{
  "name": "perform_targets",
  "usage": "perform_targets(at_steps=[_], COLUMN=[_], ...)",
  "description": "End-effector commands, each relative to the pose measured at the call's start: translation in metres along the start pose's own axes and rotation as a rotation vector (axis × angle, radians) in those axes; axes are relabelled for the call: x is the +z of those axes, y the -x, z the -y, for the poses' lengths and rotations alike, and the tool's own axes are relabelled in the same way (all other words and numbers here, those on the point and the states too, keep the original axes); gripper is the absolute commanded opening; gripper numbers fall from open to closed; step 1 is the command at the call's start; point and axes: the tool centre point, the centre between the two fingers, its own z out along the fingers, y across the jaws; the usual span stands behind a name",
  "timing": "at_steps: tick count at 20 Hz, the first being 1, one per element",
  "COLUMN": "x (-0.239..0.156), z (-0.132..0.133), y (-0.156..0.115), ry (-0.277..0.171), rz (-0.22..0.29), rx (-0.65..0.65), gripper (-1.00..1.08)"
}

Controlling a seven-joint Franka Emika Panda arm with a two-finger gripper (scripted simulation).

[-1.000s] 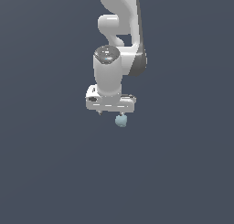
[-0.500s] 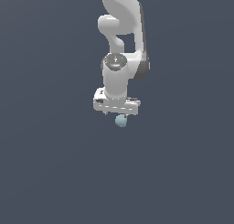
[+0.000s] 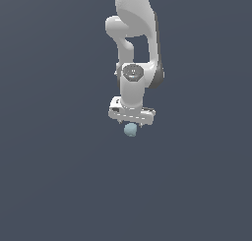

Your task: Pick up the object and move it to a goal position.

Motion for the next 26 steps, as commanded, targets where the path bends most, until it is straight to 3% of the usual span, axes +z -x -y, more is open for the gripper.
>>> perform_targets(at_steps=[1,21,22,26], x=[0.003,0.053,0.053,0.053], z=[0.001,0.002,0.002,0.002], y=[0.002,0.003,0.003,0.003], ry=[0.000,0.000,0.000,0.000], rz=[-0.001,-0.001,-0.001,-0.001], rx=[0.007,0.007,0.007,0.007], gripper=[1.00,1.00,-1.00,-1.00])
